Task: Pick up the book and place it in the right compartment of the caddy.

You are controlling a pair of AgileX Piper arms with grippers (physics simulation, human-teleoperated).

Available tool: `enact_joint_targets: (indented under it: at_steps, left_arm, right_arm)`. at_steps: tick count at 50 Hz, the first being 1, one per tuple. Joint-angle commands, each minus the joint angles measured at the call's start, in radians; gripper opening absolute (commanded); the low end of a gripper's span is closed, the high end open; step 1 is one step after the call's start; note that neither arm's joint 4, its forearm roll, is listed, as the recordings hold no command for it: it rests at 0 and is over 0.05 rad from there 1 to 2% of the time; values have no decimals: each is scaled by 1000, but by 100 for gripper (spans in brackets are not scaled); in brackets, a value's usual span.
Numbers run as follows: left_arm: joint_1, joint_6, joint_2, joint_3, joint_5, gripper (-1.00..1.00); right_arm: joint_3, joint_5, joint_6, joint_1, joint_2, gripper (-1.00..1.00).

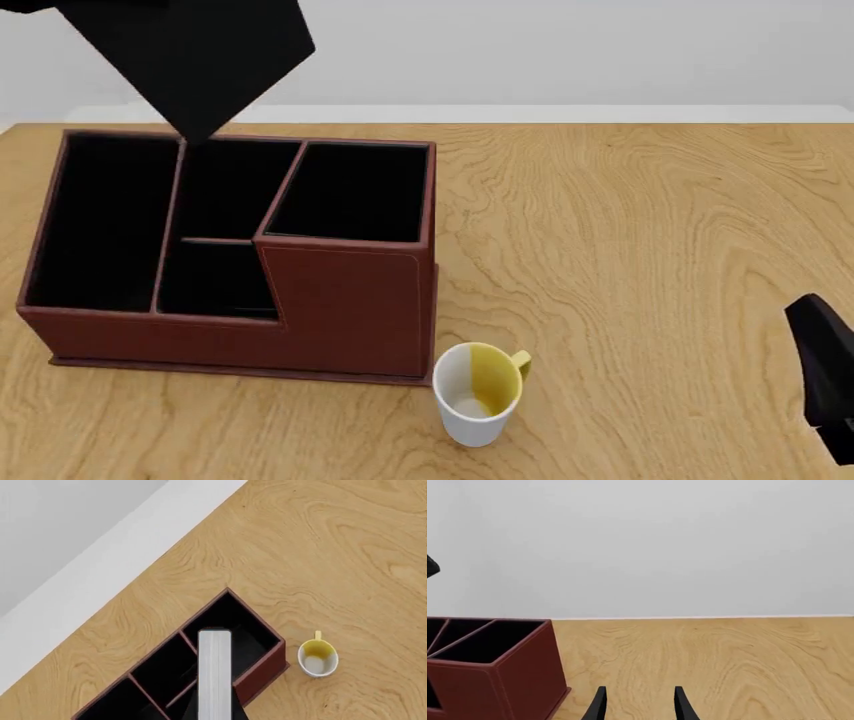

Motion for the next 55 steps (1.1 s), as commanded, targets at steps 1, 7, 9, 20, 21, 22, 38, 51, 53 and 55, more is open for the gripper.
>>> enact_joint_targets:
  at_steps: [1, 7, 9, 20, 21, 22, 38, 51, 53, 55]
  left_arm:
    - [14, 34, 51, -48, -1, -100]
    - [-5, 46, 74, -42, -1, -100]
    - [0, 43, 82, -51, -1, -100]
    - [51, 85, 166, -41, -51, -100]
    - [49, 90, 177, -39, -57, -100]
    - [51, 89, 185, -43, -60, -100]
    - [43, 94, 264, -14, -136, -100]
    - [17, 89, 299, 24, -191, -100]
    - [13, 86, 307, 23, -198, -100]
    - [11, 83, 313, 25, -207, -100]
  right_arm:
    - [11, -6, 1, -16, 0, 100]
    - [24, -15, 4, -24, 0, 100]
    - [25, -14, 3, -24, 0, 100]
    - [33, -19, 8, -38, 0, 100]
    - [38, -22, 9, -40, 0, 100]
    - [40, -24, 9, -41, 0, 100]
    - [49, -28, 11, -63, 0, 100]
    - [62, -32, 9, -76, 0, 100]
    - [62, -32, 10, -79, 0, 100]
    - [62, -31, 8, -81, 0, 100]
